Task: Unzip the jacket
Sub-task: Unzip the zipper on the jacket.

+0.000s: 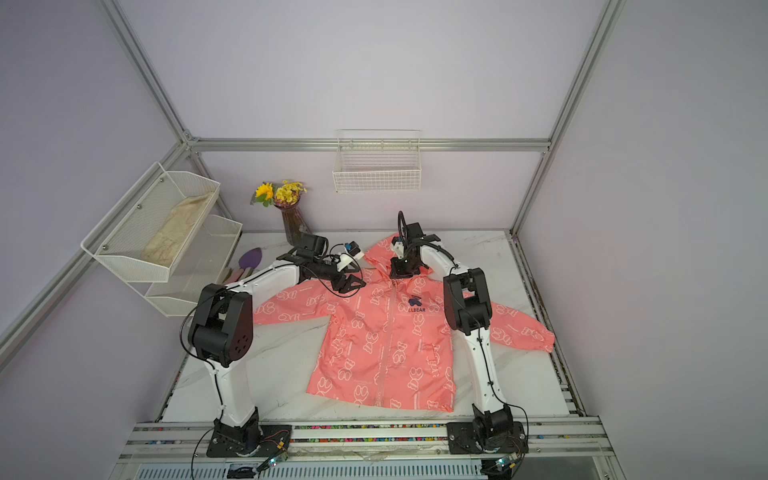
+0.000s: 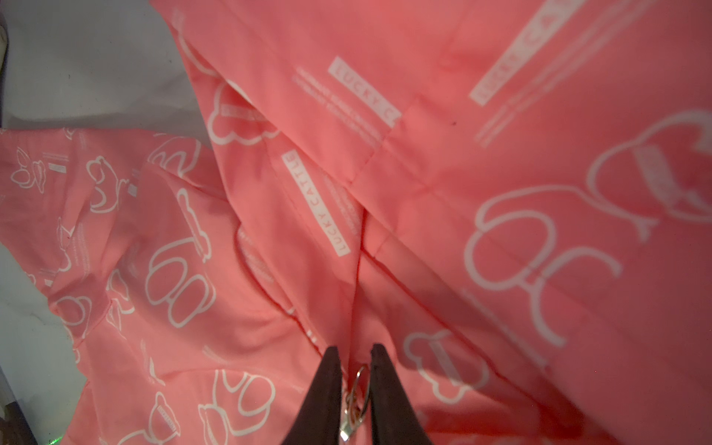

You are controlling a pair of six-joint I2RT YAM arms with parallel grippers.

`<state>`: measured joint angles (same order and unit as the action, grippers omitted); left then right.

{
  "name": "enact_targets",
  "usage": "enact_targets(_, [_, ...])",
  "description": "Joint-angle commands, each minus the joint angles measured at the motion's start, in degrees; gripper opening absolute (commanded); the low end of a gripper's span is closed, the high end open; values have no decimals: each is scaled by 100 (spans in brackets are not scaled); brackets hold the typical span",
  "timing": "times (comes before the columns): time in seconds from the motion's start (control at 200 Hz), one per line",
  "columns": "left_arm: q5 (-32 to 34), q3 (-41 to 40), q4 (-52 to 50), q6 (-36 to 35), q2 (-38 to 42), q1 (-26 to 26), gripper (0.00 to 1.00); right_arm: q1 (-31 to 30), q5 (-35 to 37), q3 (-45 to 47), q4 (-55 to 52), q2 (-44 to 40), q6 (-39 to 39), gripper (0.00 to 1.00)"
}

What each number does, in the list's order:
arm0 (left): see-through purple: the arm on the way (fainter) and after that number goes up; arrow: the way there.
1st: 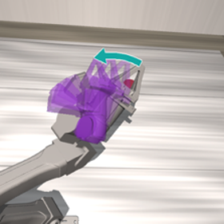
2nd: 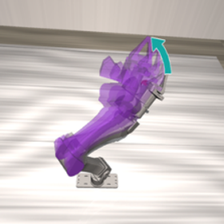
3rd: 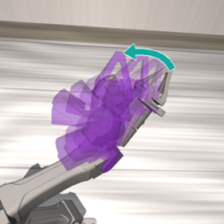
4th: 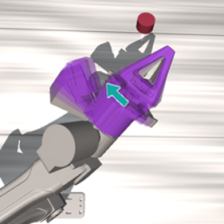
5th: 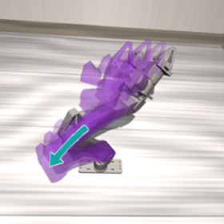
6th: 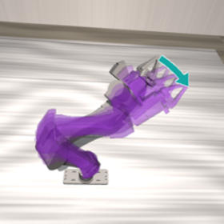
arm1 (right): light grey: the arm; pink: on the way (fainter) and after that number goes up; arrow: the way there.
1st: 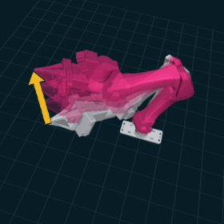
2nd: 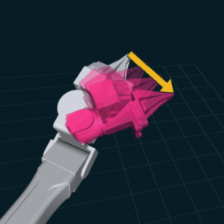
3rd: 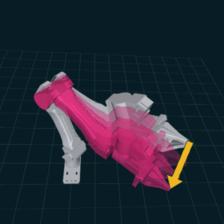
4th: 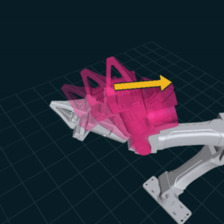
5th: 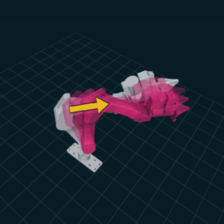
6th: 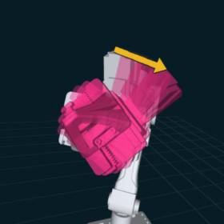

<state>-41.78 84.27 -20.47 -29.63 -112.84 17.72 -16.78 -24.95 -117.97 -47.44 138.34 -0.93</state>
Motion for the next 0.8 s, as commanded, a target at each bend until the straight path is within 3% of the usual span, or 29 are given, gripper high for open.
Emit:
enact_targets(0.0, [-173, 257, 96, -61, -64, 3, 70, -12, 7, 44, -91, -20, 146, 17])
enact_targets(0.245, [-215, 485, -136, -8, -209, 3, 71, -16, 51, 325, -13, -219, 147, 10])
enact_targets(0.42, [-248, 732, -555, -459, -376, -3, 71, -28, 227, 785, 286, -611, 340, 0])
enact_targets(0.575, [-441, 1131, -1139, -1226, -639, -18, 71, -155, 348, 2437, 1862, -1732, 911, 0])
enact_targets(0.71, [-678, 2158, -2219, -1794, -1246, -14, 68, -263, -203, 4392, 3880, -3037, 2149, 0])
enact_targets(0.795, [-882, 2664, -2647, -2077, -1549, -5, 67, -267, -205, 4905, 4377, -3442, 2366, 0])
